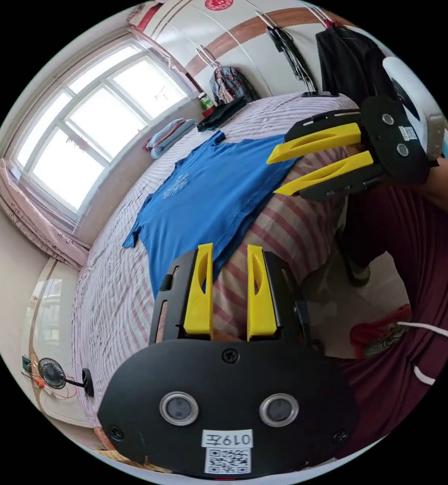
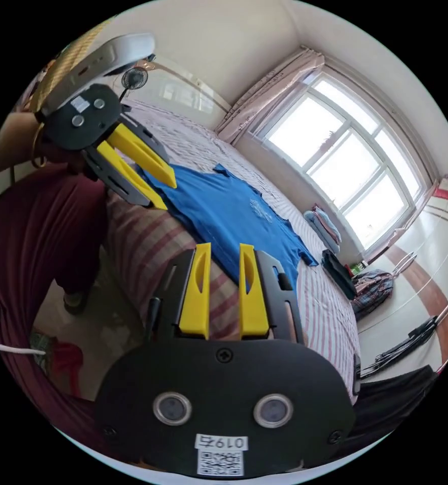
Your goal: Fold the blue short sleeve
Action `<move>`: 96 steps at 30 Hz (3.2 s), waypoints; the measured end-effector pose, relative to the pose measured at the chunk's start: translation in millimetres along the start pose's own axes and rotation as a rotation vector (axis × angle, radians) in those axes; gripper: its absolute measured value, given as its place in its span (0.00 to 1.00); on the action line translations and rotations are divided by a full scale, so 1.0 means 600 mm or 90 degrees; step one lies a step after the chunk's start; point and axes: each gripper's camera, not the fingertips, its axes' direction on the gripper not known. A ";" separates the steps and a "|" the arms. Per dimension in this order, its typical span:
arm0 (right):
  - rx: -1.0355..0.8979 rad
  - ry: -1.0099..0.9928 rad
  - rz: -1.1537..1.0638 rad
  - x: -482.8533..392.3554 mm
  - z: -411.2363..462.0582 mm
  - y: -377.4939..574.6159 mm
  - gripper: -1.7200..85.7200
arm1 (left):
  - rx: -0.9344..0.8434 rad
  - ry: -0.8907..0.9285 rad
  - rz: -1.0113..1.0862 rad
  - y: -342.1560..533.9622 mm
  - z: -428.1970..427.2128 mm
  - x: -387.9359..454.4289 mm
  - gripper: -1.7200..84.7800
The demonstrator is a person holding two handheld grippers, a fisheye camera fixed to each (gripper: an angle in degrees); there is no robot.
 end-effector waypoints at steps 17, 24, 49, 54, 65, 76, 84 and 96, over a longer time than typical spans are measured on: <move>-0.075 0.137 -0.163 -0.285 0.078 -0.175 0.08 | -0.056 -0.088 0.024 -0.151 -0.049 0.133 0.09; -0.077 0.141 -0.153 -0.317 0.091 -0.212 0.02 | -0.070 -0.098 0.029 -0.192 -0.056 0.154 0.06; -0.083 0.027 -0.150 -0.287 0.108 -0.251 0.01 | -0.086 -0.035 0.111 -0.262 -0.086 0.167 0.03; -0.092 0.017 -0.153 -0.287 0.117 -0.247 0.01 | -0.101 -0.023 0.125 -0.267 -0.078 0.167 0.03; -0.099 0.191 -0.166 -0.310 0.122 -0.224 0.13 | -0.087 0.025 0.058 -0.267 -0.083 0.129 0.03; -0.137 0.196 -0.187 -0.289 0.128 -0.226 0.01 | -0.078 -0.011 0.077 -0.263 -0.107 0.136 0.03; -0.149 0.183 -0.212 -0.280 0.130 -0.211 0.02 | -0.111 -0.069 0.126 -0.262 -0.097 0.176 0.03; -0.184 0.252 -0.217 -0.236 0.130 -0.186 0.12 | -0.106 -0.069 0.104 -0.240 -0.124 0.176 0.03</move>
